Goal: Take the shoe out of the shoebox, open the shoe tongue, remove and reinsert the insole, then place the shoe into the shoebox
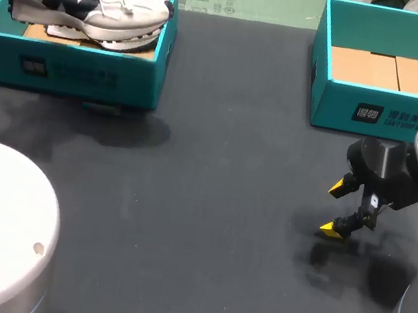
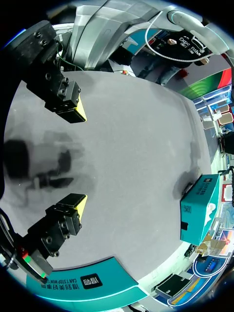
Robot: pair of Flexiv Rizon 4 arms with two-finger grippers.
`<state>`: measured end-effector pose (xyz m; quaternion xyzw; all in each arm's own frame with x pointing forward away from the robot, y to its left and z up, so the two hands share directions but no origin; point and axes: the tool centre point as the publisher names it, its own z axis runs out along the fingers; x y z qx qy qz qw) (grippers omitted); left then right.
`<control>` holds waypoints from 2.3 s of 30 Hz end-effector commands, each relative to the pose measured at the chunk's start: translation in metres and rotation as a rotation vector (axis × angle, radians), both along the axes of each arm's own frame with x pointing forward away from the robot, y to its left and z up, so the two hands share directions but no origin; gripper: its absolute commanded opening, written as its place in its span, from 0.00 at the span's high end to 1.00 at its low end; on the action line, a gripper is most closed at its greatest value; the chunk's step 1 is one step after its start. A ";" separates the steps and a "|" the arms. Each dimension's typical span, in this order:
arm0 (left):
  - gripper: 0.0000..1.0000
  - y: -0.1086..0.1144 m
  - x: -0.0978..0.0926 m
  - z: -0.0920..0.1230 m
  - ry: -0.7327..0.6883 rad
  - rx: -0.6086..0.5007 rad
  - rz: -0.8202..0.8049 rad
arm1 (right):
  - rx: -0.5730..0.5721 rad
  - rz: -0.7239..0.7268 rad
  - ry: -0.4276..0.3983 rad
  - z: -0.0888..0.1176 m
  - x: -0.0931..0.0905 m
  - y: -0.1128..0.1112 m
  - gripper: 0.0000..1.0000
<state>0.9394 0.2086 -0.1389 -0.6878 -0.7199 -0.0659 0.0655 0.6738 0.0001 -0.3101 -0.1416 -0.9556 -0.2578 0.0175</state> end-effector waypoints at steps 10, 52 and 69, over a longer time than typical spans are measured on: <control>1.00 -0.049 -0.106 -0.003 -0.081 0.012 -0.030 | -0.002 -0.001 -0.002 0.000 -0.001 0.000 0.00; 1.00 -0.172 -0.221 -0.096 0.007 0.150 -0.101 | -0.002 -0.001 -0.002 0.000 -0.001 0.000 0.00; 1.00 -0.237 -0.214 -0.176 0.018 0.163 0.011 | -0.002 -0.001 -0.002 0.000 -0.001 0.000 0.00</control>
